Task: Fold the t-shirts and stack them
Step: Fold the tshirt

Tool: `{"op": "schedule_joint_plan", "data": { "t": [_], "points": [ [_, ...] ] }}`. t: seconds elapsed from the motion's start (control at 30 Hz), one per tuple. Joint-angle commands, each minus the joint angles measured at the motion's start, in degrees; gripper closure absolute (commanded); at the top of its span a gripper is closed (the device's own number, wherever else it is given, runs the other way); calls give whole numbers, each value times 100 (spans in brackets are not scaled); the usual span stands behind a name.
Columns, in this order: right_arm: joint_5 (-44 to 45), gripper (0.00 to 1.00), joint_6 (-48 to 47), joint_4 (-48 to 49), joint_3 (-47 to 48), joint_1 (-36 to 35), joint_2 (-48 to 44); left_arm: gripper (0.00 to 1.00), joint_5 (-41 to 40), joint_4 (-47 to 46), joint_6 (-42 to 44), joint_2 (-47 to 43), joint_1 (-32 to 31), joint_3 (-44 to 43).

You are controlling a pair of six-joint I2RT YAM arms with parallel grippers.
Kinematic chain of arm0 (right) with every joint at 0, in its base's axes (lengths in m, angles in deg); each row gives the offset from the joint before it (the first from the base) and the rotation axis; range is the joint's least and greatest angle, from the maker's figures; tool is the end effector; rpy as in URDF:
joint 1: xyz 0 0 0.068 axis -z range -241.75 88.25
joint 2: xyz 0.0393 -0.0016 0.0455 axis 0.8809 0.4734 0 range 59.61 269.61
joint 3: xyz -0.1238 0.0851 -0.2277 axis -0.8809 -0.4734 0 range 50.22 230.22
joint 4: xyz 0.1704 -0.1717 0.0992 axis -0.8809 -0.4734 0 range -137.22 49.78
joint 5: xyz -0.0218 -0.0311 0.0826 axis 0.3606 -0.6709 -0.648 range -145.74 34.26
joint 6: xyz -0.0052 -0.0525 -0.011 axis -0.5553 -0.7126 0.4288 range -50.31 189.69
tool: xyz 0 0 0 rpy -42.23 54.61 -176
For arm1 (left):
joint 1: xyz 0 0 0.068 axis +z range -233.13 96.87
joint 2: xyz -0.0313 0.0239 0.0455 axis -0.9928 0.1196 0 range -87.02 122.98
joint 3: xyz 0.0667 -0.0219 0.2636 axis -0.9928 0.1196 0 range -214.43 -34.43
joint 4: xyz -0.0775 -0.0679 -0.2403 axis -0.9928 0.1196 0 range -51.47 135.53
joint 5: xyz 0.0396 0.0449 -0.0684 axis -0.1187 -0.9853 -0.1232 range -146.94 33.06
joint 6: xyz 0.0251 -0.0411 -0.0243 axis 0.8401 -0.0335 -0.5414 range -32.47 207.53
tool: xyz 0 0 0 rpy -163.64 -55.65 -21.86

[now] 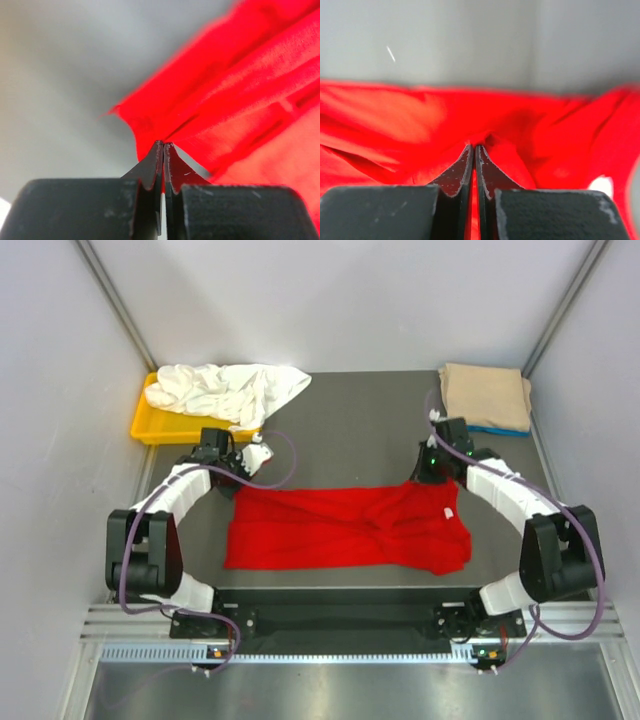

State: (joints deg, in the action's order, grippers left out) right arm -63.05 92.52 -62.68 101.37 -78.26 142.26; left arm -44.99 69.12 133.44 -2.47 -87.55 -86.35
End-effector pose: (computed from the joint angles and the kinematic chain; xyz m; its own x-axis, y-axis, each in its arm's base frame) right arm 0.2776 0.0870 0.2102 -0.8517 0.1489 -0.5024 -0.0252 0.9460 0.3231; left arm 0.2812 -0.0291 0.1975 -0.4984 0.7433 -0.4462 0.7565 0.6243 0.1950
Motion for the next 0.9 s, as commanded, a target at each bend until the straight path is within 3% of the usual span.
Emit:
{"op": "schedule_joint_plan", "data": {
  "t": [0.0, 0.13, 0.3, 0.6, 0.73, 0.87],
  "points": [
    [37, 100, -375, 5, 1123, 464, 215, 100, -263, -886, -539, 254, 3, -650],
    [-288, 100, -639, -485, 2403, 860, 962, 100, -499, -1098, -820, 798, -6, -1337],
    [-561, 100, -859, -1146, 2988, 992, 1245, 100, -571, -1029, -812, 1002, -6, -1559],
    [-982, 100, -807, -2182, 1400, 1089, -740, 100, -412, -660, -57, -52, -6, -407],
    [-1202, 100, -543, -2306, 486, 1089, -1627, 100, -307, -423, 269, -193, -6, -143],
    [-1325, 100, -403, -2588, 185, 1089, -2007, 100, -324, -413, 401, -220, -6, -2]
  ]
}}
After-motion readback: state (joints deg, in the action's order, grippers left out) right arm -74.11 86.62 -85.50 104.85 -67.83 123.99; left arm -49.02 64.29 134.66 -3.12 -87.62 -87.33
